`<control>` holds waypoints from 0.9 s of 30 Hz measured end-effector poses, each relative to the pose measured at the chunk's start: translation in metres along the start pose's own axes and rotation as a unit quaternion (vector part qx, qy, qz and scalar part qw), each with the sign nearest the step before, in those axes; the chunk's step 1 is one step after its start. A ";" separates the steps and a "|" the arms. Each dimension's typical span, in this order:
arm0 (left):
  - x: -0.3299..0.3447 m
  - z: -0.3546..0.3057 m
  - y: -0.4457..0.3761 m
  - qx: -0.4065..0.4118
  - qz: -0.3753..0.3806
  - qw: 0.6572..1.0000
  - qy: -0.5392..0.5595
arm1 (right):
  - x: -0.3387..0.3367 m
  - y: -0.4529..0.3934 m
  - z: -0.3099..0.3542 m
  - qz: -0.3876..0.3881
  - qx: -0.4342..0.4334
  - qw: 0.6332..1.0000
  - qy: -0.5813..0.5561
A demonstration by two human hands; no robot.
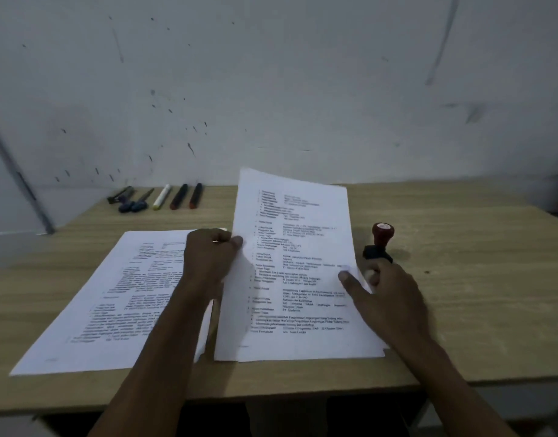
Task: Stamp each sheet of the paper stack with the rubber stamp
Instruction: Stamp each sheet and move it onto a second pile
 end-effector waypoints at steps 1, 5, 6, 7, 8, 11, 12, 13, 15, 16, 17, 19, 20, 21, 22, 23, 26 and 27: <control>-0.007 0.001 -0.002 -0.014 -0.001 0.999 0.030 | -0.001 -0.001 0.002 0.006 0.000 1.000 -0.009; -0.038 0.004 -0.011 -0.055 0.002 0.996 0.077 | 0.000 -0.006 0.024 0.067 0.002 0.983 -0.171; -0.045 0.005 -0.013 -0.057 -0.002 0.996 0.072 | 0.003 -0.006 0.033 0.094 0.003 0.970 -0.225; -0.055 0.006 -0.015 -0.056 -0.010 0.996 0.065 | 0.007 -0.006 0.042 0.119 0.005 0.957 -0.265; -0.064 0.006 -0.016 -0.052 -0.019 0.997 0.057 | 0.012 -0.006 0.050 0.140 0.010 0.947 -0.290; -0.095 0.005 -0.019 -0.012 -0.062 0.998 0.013 | 0.030 -0.001 0.078 0.182 0.018 0.932 -0.312; -0.106 0.004 -0.020 -0.003 -0.075 0.997 -0.008 | 0.038 0.001 0.088 0.195 0.020 0.929 -0.314; -0.117 0.003 -0.021 0.001 -0.084 0.996 -0.025 | 0.045 0.004 0.098 0.207 0.022 0.925 -0.317; -0.136 0.002 -0.024 -0.005 -0.092 0.995 -0.044 | 0.058 0.010 0.118 0.229 0.024 0.919 -0.321; -0.145 0.002 -0.025 -0.010 -0.089 0.995 -0.050 | 0.065 0.014 0.128 0.241 0.028 0.915 -0.322; -0.154 0.003 -0.028 -0.016 -0.081 0.995 -0.054 | 0.071 0.017 0.137 0.253 0.036 0.909 -0.329; -0.169 0.005 -0.032 -0.035 -0.052 0.996 -0.064 | 0.081 0.022 0.153 0.266 0.058 0.896 -0.350; -0.177 0.008 -0.035 -0.043 -0.040 0.995 -0.078 | 0.086 0.024 0.160 0.272 0.065 0.892 -0.356; -0.184 0.010 -0.037 -0.045 -0.034 0.993 -0.099 | 0.090 0.025 0.165 0.275 0.069 0.890 -0.357; -0.193 0.013 -0.039 -0.045 -0.037 0.991 -0.118 | 0.094 0.026 0.170 0.276 0.072 0.890 -0.356; -0.201 0.017 -0.041 -0.044 -0.044 0.989 -0.136 | 0.097 0.027 0.173 0.277 0.076 0.890 -0.354; -0.218 0.030 -0.043 -0.053 -0.048 0.970 -0.231 | 0.105 0.031 0.177 0.282 0.092 0.887 -0.355; -0.221 0.033 -0.044 -0.066 -0.045 0.963 -0.258 | 0.108 0.032 0.178 0.281 0.093 0.888 -0.351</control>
Point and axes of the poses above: each hand's wrist, its own y-axis away from the middle knuckle, its own x-axis out of the palm, z = x × y, the point moved 4 cm from there along -y, towards the middle knuckle, and after that the axes turned 7 degrees about y, right-handed, at the moved point
